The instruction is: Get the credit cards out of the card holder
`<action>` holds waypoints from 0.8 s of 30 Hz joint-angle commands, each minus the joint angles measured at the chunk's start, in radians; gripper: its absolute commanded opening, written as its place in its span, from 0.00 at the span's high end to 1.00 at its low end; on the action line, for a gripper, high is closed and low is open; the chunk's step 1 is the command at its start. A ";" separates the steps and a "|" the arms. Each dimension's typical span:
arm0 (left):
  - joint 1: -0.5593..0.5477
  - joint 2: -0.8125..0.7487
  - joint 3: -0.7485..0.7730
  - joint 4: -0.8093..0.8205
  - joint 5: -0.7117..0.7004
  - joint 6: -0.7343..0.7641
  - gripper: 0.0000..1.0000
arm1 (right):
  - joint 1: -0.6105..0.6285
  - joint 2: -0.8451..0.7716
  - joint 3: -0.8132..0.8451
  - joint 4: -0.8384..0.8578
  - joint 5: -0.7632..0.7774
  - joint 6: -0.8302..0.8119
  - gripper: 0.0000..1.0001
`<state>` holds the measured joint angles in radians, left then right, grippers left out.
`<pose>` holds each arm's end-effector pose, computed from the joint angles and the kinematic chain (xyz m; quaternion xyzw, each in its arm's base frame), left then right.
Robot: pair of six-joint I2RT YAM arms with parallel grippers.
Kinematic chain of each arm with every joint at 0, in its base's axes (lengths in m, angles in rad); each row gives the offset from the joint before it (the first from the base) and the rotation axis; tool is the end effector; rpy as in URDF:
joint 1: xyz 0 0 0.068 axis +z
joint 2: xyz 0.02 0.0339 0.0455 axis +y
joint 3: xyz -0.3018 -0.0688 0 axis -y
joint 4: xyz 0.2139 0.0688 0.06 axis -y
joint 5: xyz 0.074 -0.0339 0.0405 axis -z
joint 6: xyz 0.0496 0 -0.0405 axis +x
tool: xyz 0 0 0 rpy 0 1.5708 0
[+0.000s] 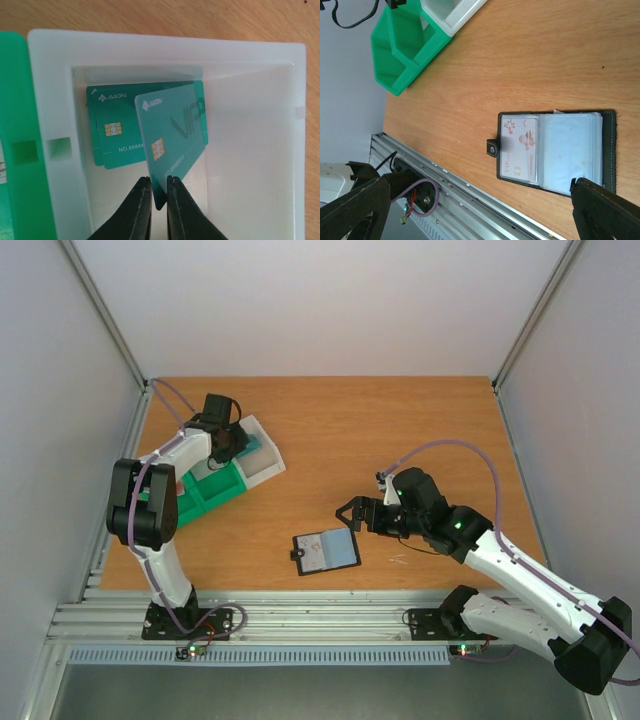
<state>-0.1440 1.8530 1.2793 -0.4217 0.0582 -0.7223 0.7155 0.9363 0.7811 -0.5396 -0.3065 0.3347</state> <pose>0.3791 -0.0579 0.2340 -0.2654 0.9211 -0.1444 0.2457 0.1071 0.1129 0.3051 -0.2330 0.8666 0.3297 0.2934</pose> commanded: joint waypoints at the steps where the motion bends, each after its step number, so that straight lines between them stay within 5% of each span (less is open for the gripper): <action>1: 0.006 0.016 0.036 -0.005 -0.034 0.021 0.88 | 0.004 0.001 0.019 0.017 0.009 -0.009 0.02; 24: 0.006 -0.044 0.081 -0.077 -0.028 0.062 0.71 | 0.004 -0.027 -0.004 -0.010 0.031 -0.027 0.02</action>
<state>-0.1440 1.8523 1.3315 -0.4835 0.0288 -0.6804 0.7155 0.9276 0.7807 -0.5396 -0.3046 0.3340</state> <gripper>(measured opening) 0.259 0.986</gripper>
